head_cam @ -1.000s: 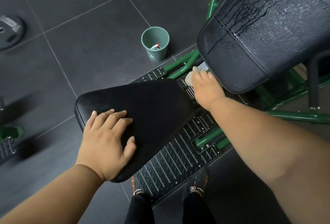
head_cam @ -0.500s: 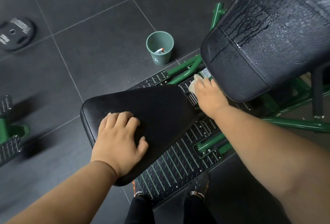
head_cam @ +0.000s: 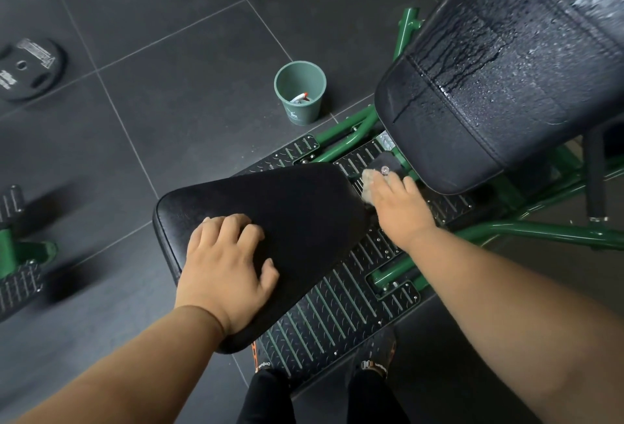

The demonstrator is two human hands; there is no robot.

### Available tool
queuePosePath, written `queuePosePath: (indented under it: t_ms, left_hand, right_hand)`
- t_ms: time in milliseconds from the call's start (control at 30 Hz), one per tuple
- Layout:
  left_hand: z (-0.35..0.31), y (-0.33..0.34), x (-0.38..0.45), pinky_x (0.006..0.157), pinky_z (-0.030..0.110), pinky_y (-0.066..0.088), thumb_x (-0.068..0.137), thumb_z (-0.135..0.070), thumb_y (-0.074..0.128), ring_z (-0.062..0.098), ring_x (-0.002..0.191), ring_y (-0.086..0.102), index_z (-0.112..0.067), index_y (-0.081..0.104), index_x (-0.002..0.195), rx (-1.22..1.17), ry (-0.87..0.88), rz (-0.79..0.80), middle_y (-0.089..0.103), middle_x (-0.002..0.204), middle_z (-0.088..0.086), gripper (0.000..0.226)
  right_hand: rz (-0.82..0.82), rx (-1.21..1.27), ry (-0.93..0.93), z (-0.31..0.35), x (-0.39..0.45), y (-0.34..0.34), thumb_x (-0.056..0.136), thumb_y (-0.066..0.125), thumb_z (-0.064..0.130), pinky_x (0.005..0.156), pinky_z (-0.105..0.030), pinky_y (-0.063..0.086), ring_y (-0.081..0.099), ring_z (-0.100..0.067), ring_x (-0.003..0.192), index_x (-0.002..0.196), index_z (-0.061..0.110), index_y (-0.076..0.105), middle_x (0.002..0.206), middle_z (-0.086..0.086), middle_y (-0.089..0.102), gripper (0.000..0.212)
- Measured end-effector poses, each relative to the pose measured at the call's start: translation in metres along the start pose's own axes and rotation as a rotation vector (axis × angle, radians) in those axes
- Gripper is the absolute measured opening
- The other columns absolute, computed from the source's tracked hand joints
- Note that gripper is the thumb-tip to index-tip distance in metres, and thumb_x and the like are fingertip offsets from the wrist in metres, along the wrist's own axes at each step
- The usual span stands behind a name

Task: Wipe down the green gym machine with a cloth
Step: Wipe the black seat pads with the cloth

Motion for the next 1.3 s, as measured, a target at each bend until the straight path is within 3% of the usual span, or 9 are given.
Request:
queuePosePath:
  t_ms: [200, 367, 467, 533, 633, 833, 1033, 1167, 1300]
  left_hand:
    - [0.001, 0.004, 0.0, 0.117, 0.057, 0.032, 0.086, -0.053, 0.057, 0.038, 0.115, 0.052, -0.02, 0.067, 0.113, 0.018, 0.001, -0.011, 0.059, 0.125, 0.004, 0.044]
    - [0.001, 0.004, -0.001, 0.117, 0.055, 0.032, 0.086, -0.054, 0.056, 0.037, 0.115, 0.052, -0.022, 0.067, 0.115, 0.019, -0.001, -0.007, 0.058, 0.125, 0.002, 0.044]
    - [0.001, 0.003, -0.001, 0.119, 0.055, 0.029, 0.087, -0.054, 0.055, 0.036, 0.116, 0.051, -0.023, 0.067, 0.115, 0.022, -0.005, -0.003, 0.058, 0.125, 0.002, 0.044]
    - [0.001, 0.003, -0.001, 0.119, 0.055, 0.03, 0.087, -0.053, 0.056, 0.035, 0.116, 0.051, -0.023, 0.067, 0.114, 0.018, -0.001, -0.009, 0.058, 0.125, 0.001, 0.043]
    - [0.001, 0.003, -0.001, 0.119, 0.056, 0.03, 0.087, -0.053, 0.057, 0.035, 0.115, 0.052, -0.022, 0.067, 0.113, 0.012, 0.0, -0.01, 0.059, 0.124, 0.001, 0.042]
    - [0.003, 0.005, -0.001, 0.119, 0.056, 0.03, 0.086, -0.052, 0.056, 0.036, 0.114, 0.052, -0.022, 0.067, 0.111, -0.014, 0.008, -0.041, 0.059, 0.123, 0.002, 0.041]
    - [0.002, 0.003, 0.0, 0.117, 0.055, 0.031, 0.086, -0.053, 0.054, 0.036, 0.113, 0.051, -0.021, 0.068, 0.111, -0.016, 0.013, -0.056, 0.059, 0.121, 0.003, 0.043]
    - [0.001, 0.001, -0.001, 0.118, 0.055, 0.031, 0.086, -0.054, 0.052, 0.037, 0.114, 0.05, -0.022, 0.068, 0.113, -0.007, 0.0, -0.048, 0.059, 0.12, 0.004, 0.045]
    - [-0.003, -0.004, -0.001, 0.107, 0.053, 0.038, 0.083, -0.06, 0.048, 0.037, 0.109, 0.05, -0.023, 0.068, 0.111, 0.007, -0.023, -0.038, 0.057, 0.115, 0.004, 0.05]
  right_hand:
    - [-0.08, -0.156, -0.146, 0.001, 0.034, -0.018, 0.093, 0.039, 0.015, 0.1, -0.043, 0.039, 0.048, -0.031, 0.117, 0.146, 0.003, 0.046, 0.137, -0.01, 0.046, 0.054]
    - [-0.065, -0.032, -0.021, -0.014, 0.041, -0.029, 0.094, 0.043, 0.014, 0.108, -0.041, 0.037, 0.044, -0.029, 0.125, 0.159, 0.004, 0.03, 0.159, -0.011, 0.033, 0.067]
    - [-0.047, 0.115, 0.05, -0.017, 0.025, -0.018, 0.093, 0.044, 0.005, 0.114, -0.041, 0.036, 0.029, -0.03, 0.133, 0.164, 0.004, 0.018, 0.168, -0.011, 0.02, 0.075]
    - [-0.012, 0.197, 0.076, -0.017, 0.012, -0.01, 0.094, 0.045, 0.0, 0.109, -0.039, 0.043, 0.02, -0.028, 0.131, 0.166, 0.007, 0.015, 0.172, -0.008, 0.012, 0.078]
    - [0.006, 0.294, 0.163, -0.021, 0.002, -0.004, 0.091, 0.047, -0.004, 0.099, -0.044, 0.051, 0.032, -0.034, 0.133, 0.167, 0.015, 0.017, 0.174, -0.003, 0.01, 0.084]
    - [-0.114, 0.539, 0.365, -0.012, 0.002, 0.005, 0.078, 0.061, -0.01, 0.094, -0.053, 0.055, 0.056, -0.051, 0.123, 0.157, 0.013, 0.044, 0.157, -0.022, 0.044, 0.085]
    - [-0.014, 0.586, 0.354, 0.009, -0.032, -0.021, 0.09, 0.054, 0.007, 0.088, -0.039, 0.048, 0.054, -0.031, 0.111, 0.161, 0.012, 0.031, 0.144, -0.012, 0.041, 0.075]
    - [-0.235, 0.602, 0.281, -0.003, -0.056, -0.058, 0.082, 0.065, 0.003, 0.075, -0.043, 0.053, 0.06, -0.034, 0.094, 0.156, 0.01, 0.043, 0.134, -0.015, 0.052, 0.078]
    - [-0.473, 0.398, 0.166, -0.039, -0.063, -0.105, 0.074, 0.073, 0.004, 0.068, -0.043, 0.051, 0.06, -0.034, 0.079, 0.141, 0.011, 0.06, 0.122, -0.014, 0.061, 0.068]
Point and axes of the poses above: each hand's wrist, its own x-axis towards the middle knuckle, its own y-axis out of the palm, z = x × y, the point moved 3 cm from there along x, towards the middle knuckle
